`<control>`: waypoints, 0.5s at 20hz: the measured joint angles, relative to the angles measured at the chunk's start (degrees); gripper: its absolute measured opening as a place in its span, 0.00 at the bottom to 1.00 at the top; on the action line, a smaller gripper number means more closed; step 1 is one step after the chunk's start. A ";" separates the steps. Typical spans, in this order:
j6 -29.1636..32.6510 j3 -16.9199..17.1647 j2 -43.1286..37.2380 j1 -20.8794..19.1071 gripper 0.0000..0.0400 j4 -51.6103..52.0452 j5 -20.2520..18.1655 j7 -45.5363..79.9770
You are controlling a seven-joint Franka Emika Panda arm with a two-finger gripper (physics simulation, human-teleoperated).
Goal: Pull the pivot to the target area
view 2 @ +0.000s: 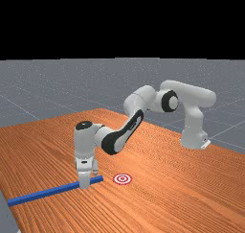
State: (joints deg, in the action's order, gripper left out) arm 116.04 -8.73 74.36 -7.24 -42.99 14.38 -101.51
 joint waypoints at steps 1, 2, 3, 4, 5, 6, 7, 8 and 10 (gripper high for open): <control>2.41 0.71 -3.04 -0.16 0.30 -5.78 -0.70 3.40; 4.90 1.44 -6.12 -0.23 0.30 -11.63 -1.45 6.78; 7.12 1.99 -8.83 -0.31 0.30 -16.77 -1.93 9.14; 8.10 2.32 -10.16 -0.34 0.30 -19.25 -2.19 10.96; 9.14 2.16 -11.27 -0.55 0.28 -21.41 -1.58 8.91; 10.16 3.17 -12.79 -0.14 0.30 -24.28 -3.18 15.35; 12.00 3.65 -14.96 -0.04 0.30 -28.47 -3.68 17.44; 13.86 4.10 -17.16 0.05 0.30 -32.71 -4.15 19.57; 19.33 5.08 -23.36 0.21 0.30 -44.67 -5.00 23.77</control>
State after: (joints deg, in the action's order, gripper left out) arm 135.37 -3.65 51.01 -7.03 -87.66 9.39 -77.74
